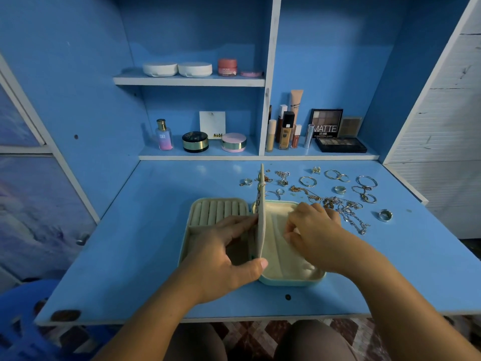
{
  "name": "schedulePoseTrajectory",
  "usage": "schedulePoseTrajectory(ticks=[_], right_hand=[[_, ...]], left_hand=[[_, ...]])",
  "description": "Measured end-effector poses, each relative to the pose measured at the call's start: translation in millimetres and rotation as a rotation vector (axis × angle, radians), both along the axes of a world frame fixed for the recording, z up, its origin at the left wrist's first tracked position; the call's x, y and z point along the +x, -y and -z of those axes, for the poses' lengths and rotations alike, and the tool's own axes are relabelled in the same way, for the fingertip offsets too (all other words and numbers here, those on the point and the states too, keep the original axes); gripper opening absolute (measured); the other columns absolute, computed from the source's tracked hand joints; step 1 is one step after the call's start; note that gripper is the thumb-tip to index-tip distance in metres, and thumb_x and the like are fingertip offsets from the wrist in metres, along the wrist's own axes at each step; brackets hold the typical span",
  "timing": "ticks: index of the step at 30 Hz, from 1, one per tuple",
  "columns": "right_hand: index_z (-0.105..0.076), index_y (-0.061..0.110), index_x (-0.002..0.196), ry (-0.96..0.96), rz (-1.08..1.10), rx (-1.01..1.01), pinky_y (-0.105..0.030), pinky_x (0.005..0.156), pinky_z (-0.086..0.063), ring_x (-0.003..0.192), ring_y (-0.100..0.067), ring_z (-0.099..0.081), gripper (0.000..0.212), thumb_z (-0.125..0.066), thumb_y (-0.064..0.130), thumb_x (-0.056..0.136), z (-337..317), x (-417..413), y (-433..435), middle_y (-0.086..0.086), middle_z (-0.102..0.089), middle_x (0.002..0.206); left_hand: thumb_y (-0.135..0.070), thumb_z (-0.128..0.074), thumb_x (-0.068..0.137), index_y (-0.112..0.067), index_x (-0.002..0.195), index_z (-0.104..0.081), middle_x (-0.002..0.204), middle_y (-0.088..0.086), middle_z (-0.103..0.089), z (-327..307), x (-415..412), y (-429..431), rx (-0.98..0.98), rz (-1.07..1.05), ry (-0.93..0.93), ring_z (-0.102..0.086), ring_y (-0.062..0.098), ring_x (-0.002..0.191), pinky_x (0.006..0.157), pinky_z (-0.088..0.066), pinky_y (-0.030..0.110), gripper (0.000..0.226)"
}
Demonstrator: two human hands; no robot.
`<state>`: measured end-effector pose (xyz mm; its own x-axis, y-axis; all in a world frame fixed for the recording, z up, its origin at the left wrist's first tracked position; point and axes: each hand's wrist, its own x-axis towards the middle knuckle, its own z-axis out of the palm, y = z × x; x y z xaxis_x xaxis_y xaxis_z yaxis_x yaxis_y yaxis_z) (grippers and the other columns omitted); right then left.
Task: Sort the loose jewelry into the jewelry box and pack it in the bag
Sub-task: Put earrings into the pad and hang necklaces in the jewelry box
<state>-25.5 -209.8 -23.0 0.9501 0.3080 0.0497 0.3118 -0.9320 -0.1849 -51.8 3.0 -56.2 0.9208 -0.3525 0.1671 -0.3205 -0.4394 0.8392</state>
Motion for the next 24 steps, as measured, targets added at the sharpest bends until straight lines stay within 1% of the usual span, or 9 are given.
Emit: schedulePoseTrajectory(ticks=[1,3,4,6,9,14,19,22,24], right_hand=[[-0.054,0.026,0.089,0.034,0.046,0.190,-0.031,0.098,-0.031,0.101,-0.011,-0.045,0.012,-0.045,0.026,0.096,3.6,-1.1,-3.0,0.008,-0.048,0.104],[-0.053,0.027,0.082,0.025,0.151,0.669,-0.024,0.080,-0.041,0.082,-0.006,-0.052,0.013,-0.052,0.022,0.094,10.1,-6.1,-15.8,0.010,-0.053,0.089],[-0.055,0.026,0.081,-0.018,0.201,0.875,-0.025,0.073,-0.045,0.075,-0.007,-0.055,0.014,-0.054,0.020,0.094,12.6,-9.6,-23.9,0.009,-0.057,0.082],[-0.058,0.021,0.081,-0.117,0.269,1.130,-0.035,0.076,-0.053,0.074,-0.015,-0.062,0.014,-0.054,0.017,0.094,18.1,-13.6,-38.4,0.001,-0.065,0.076],[-0.060,0.014,0.084,-0.202,0.280,1.225,-0.037,0.081,-0.054,0.077,-0.019,-0.065,0.013,-0.054,0.015,0.095,21.4,-14.2,-47.5,-0.007,-0.070,0.082],[-0.059,0.011,0.086,-0.244,0.263,1.284,-0.032,0.076,-0.054,0.074,-0.017,-0.063,0.013,-0.052,0.014,0.096,23.0,-12.2,-44.8,-0.008,-0.069,0.081],[-0.060,0.009,0.088,-0.268,0.269,1.315,-0.036,0.079,-0.055,0.074,-0.019,-0.064,0.012,-0.052,0.015,0.096,24.8,-10.0,-44.3,-0.011,-0.069,0.081],[-0.061,0.010,0.088,-0.277,0.239,1.269,-0.028,0.073,-0.053,0.071,-0.012,-0.063,0.014,-0.052,0.016,0.096,22.7,-9.3,-42.1,-0.005,-0.068,0.079],[-0.061,0.010,0.087,-0.282,0.216,1.258,-0.025,0.071,-0.052,0.072,-0.012,-0.062,0.014,-0.051,0.015,0.096,22.0,-9.3,-41.2,-0.006,-0.068,0.080]], left_hand=[[-0.054,-0.068,0.070,-0.031,0.138,-0.053,0.133,-0.016,-0.055,0.1,0.2,-0.1,-0.001,-0.001,-0.001,-0.051,0.006,0.127,0.106,-0.045,0.036,0.073],[-0.053,-0.069,0.070,-0.031,0.137,-0.054,0.131,-0.016,-0.056,-0.3,0.2,-0.1,-0.005,0.000,-0.002,-0.053,0.007,0.125,0.104,-0.047,0.036,0.072],[-0.052,-0.069,0.070,-0.031,0.136,-0.055,0.131,-0.016,-0.057,-0.3,0.3,0.1,-0.009,0.002,-0.004,-0.053,0.007,0.124,0.104,-0.047,0.036,0.071],[-0.051,-0.069,0.071,-0.030,0.136,-0.055,0.130,-0.015,-0.057,-0.2,0.7,-0.1,-0.013,0.006,-0.008,-0.054,0.008,0.124,0.103,-0.048,0.037,0.070],[-0.051,-0.069,0.071,-0.028,0.135,-0.056,0.129,-0.014,-0.058,0.4,0.8,-0.6,-0.017,0.010,-0.014,-0.054,0.009,0.123,0.102,-0.049,0.038,0.069],[-0.051,-0.069,0.070,-0.029,0.135,-0.057,0.128,-0.016,-0.057,0.5,0.9,0.0,-0.020,0.003,-0.012,-0.055,0.008,0.122,0.102,-0.049,0.036,0.070],[-0.052,-0.069,0.070,-0.028,0.135,-0.056,0.128,-0.015,-0.056,0.5,1.0,-0.3,-0.018,0.006,-0.022,-0.055,0.008,0.122,0.101,-0.049,0.036,0.071],[-0.053,-0.068,0.069,-0.030,0.134,-0.057,0.127,-0.015,-0.057,-0.1,1.2,-0.2,-0.012,0.006,-0.024,-0.055,0.009,0.122,0.101,-0.049,0.036,0.070],[-0.053,-0.068,0.069,-0.031,0.135,-0.056,0.127,-0.016,-0.057,-0.1,1.1,0.1,-0.004,0.007,-0.020,-0.055,0.009,0.122,0.101,-0.049,0.035,0.070]])
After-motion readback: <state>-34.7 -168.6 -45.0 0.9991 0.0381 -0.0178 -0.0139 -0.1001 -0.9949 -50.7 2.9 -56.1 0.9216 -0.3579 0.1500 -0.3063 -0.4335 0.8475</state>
